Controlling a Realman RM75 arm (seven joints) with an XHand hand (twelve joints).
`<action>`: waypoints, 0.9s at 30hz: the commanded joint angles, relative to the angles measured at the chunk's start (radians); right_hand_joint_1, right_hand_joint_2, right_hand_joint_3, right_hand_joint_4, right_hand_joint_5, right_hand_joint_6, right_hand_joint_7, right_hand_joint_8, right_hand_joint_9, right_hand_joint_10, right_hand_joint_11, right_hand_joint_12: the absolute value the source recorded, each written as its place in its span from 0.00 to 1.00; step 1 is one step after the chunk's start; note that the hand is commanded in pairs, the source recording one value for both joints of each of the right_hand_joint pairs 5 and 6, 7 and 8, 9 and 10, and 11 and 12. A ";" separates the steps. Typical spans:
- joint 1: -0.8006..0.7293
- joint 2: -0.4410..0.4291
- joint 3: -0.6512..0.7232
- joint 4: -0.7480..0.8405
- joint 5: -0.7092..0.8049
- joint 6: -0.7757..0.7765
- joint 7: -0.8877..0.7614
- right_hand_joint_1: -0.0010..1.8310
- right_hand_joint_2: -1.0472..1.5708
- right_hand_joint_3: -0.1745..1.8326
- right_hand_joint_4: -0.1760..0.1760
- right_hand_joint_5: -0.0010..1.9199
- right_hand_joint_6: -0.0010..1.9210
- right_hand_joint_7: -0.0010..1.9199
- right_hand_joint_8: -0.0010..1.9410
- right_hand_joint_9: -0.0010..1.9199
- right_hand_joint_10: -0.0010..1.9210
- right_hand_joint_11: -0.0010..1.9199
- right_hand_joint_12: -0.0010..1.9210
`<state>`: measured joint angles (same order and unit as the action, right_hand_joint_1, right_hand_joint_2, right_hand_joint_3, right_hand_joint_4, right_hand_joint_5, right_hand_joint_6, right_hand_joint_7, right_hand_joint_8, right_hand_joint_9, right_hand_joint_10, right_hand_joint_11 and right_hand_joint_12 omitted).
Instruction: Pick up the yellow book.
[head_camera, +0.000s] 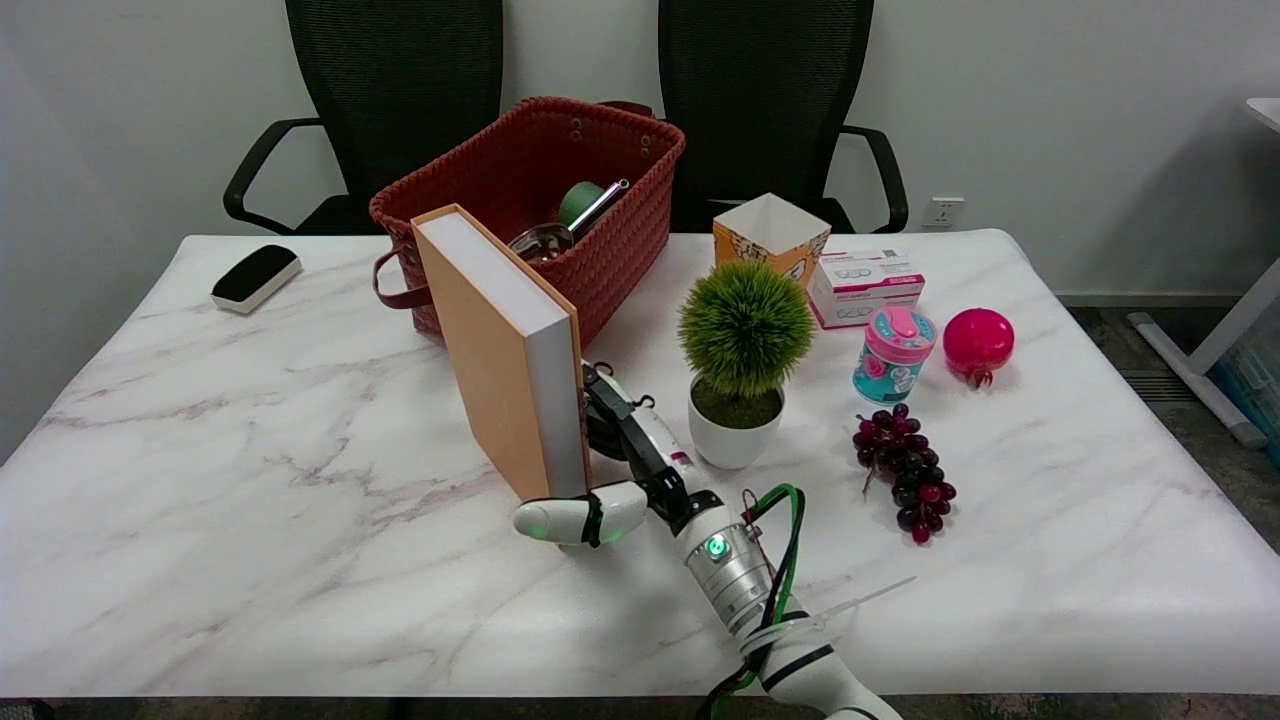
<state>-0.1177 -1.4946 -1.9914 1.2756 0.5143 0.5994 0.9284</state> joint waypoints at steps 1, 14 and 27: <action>0.007 -0.036 -0.005 -0.026 0.002 -0.004 -0.045 0.50 0.39 0.31 0.50 0.09 0.09 0.27 0.27 0.30 0.30 0.31 0.31; 0.025 -0.036 0.012 -0.058 0.008 -0.004 -0.048 0.50 0.39 0.30 0.50 0.10 0.10 0.28 0.28 0.31 0.31 0.31 0.31; 0.081 -0.036 0.014 -0.089 0.008 -0.004 -0.048 0.50 0.39 0.30 0.50 0.10 0.10 0.28 0.28 0.31 0.31 0.32 0.32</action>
<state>-0.0852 -1.5266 -1.9822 1.2210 0.5208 0.5966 0.8862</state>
